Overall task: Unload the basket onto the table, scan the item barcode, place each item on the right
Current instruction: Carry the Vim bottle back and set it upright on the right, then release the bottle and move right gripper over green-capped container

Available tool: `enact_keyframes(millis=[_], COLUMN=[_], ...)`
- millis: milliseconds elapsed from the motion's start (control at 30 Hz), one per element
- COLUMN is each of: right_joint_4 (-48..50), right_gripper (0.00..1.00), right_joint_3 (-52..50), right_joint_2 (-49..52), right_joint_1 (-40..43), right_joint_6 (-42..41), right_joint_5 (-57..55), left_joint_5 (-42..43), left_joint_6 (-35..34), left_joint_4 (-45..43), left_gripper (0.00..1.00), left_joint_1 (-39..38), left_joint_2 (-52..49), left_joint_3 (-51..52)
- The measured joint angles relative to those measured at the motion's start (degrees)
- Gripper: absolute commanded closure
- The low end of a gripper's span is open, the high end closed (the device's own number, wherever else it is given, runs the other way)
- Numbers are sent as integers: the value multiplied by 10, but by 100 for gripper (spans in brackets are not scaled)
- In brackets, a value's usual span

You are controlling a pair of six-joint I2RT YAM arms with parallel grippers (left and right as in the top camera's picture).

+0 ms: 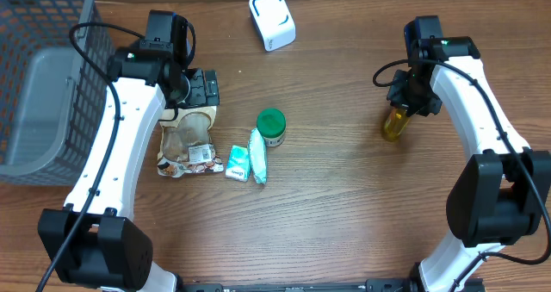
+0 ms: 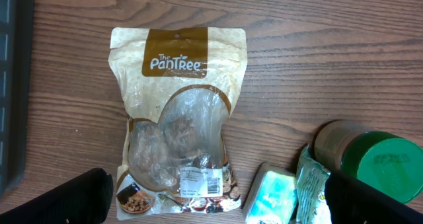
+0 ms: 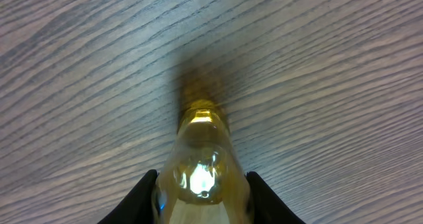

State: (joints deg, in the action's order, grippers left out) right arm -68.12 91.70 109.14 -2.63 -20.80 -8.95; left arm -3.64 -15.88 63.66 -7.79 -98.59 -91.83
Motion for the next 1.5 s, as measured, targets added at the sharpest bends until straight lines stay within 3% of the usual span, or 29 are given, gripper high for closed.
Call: enact_keyframes(millis=[67, 167, 200, 433, 733, 1100, 1367, 1500], right_joint_4=[0, -3, -3, 6, 127, 184, 187, 205], right_gripper=[39, 23, 22, 16, 10, 18, 19, 19], right_joint_3=[0, 0, 0, 0, -2, -2, -2, -2], right_joint_2=[0, 0, 0, 0, 0, 0, 0, 0], right_joint_1=[0, 0, 0, 0, 0, -5, -66, -114], right_joint_6=[-1, 0, 1, -1, 29, 56, 53, 10], right_joint_5=[1, 1, 1, 0, -32, 179, 227, 215], left_joint_5=[0, 0, 0, 0, 0, 0, 0, 0], left_joint_6=[0, 0, 0, 0, 0, 0, 0, 0], left_joint_4=[0, 0, 0, 0, 0, 0, 0, 0], left_gripper=[0, 0, 0, 0, 0, 0, 0, 0], left_joint_1=[0, 0, 0, 0, 0, 0, 0, 0], left_joint_2=[0, 0, 0, 0, 0, 0, 0, 0], left_joint_3=[0, 0, 0, 0, 0, 0, 0, 0])
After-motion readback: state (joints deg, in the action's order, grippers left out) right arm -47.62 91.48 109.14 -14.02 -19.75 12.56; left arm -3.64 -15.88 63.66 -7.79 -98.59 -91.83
